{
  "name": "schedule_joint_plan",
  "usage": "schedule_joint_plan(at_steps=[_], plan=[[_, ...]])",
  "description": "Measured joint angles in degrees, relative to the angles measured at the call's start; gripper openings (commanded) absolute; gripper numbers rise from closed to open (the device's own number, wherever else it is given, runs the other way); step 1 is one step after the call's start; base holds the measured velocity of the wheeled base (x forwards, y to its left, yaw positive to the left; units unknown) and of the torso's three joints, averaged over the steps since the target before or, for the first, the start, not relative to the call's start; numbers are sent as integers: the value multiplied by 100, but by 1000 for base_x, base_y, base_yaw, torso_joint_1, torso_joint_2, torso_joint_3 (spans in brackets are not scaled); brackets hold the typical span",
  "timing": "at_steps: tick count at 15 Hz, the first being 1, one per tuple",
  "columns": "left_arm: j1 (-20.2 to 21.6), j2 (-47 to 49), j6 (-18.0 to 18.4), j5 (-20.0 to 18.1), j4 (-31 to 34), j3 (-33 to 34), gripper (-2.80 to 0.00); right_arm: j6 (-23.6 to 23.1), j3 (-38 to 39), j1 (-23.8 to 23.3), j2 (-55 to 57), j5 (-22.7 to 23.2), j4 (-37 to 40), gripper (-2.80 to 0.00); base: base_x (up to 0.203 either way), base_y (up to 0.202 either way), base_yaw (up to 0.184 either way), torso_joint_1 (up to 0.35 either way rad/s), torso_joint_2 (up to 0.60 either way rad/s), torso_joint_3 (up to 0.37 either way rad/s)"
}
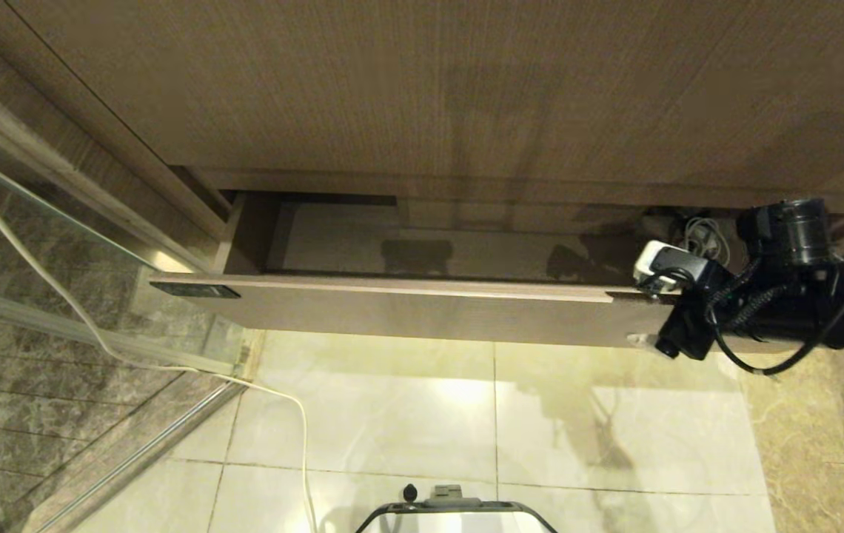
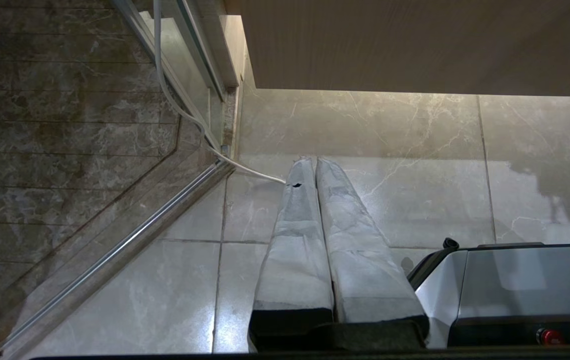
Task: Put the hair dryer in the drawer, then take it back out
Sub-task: Pull open the drawer
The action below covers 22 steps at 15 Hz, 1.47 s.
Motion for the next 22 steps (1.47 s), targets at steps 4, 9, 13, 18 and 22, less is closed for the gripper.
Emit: schedule_joint_plan(at_steps=[4, 9, 13, 18, 22], plan=[[0, 0, 0, 0, 0, 2, -280, 38, 780, -361, -1074, 9, 637, 0, 0, 0, 0, 0, 0, 0], [5, 0, -5, 0, 0, 0, -280, 929, 1768, -935, -2839, 36, 1294, 0, 0, 0, 0, 0, 0, 0], [0, 0, 0, 2, 0, 0, -280, 2271, 2211, -1128, -4280, 33, 2335, 0, 0, 0, 0, 0, 0, 0], [0, 0, -2, 2, 0, -2, -280, 2497, 2415, -1311, -5600, -123, 2637, -280, 0, 0, 0, 0, 0, 0], [0, 0, 0, -1, 0, -2, -280, 2512, 2683, -1322, -6204, -690, 2665, -280, 0, 0, 0, 0, 0, 0]])
